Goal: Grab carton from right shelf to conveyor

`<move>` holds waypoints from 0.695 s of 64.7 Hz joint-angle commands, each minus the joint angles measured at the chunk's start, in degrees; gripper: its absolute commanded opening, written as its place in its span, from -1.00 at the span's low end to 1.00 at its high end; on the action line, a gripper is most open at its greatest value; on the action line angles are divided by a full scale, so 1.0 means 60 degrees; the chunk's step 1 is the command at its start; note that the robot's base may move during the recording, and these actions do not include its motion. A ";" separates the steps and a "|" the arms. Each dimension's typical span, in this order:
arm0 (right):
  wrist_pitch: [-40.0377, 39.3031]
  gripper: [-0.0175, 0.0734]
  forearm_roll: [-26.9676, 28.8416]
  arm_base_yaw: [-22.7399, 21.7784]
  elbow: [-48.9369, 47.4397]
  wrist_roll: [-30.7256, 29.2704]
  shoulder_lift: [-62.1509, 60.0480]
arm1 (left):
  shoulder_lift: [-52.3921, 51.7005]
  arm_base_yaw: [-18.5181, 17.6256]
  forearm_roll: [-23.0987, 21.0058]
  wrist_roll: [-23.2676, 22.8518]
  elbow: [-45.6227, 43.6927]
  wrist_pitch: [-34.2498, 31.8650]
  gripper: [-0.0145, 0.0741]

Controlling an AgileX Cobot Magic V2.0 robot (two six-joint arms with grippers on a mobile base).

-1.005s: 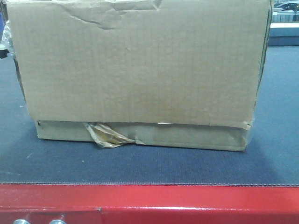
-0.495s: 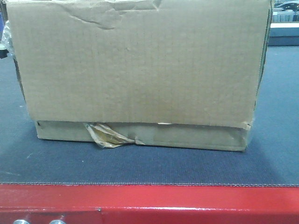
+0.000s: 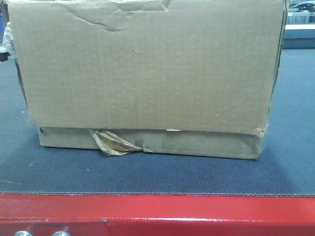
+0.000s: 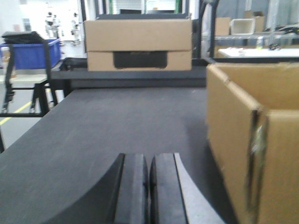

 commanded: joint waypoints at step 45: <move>-0.0193 -0.77 -0.0077 -0.0063 0.0022 -0.0023 -0.0053 | -0.0527 0.0306 -0.0336 0.0444 0.1699 -0.1230 -0.64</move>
